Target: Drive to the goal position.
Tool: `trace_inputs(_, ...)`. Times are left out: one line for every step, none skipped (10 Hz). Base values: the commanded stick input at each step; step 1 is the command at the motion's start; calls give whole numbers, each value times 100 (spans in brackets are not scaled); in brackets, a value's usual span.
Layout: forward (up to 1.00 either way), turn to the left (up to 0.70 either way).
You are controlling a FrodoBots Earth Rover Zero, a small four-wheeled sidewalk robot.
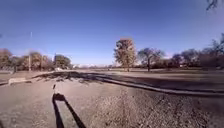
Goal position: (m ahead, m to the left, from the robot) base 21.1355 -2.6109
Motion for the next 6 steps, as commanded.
trace_inputs(50,0)
trace_inputs(50,0)
trace_inputs(50,0)
trace_inputs(50,0)
trace_inputs(50,0)
trace_inputs(50,0)
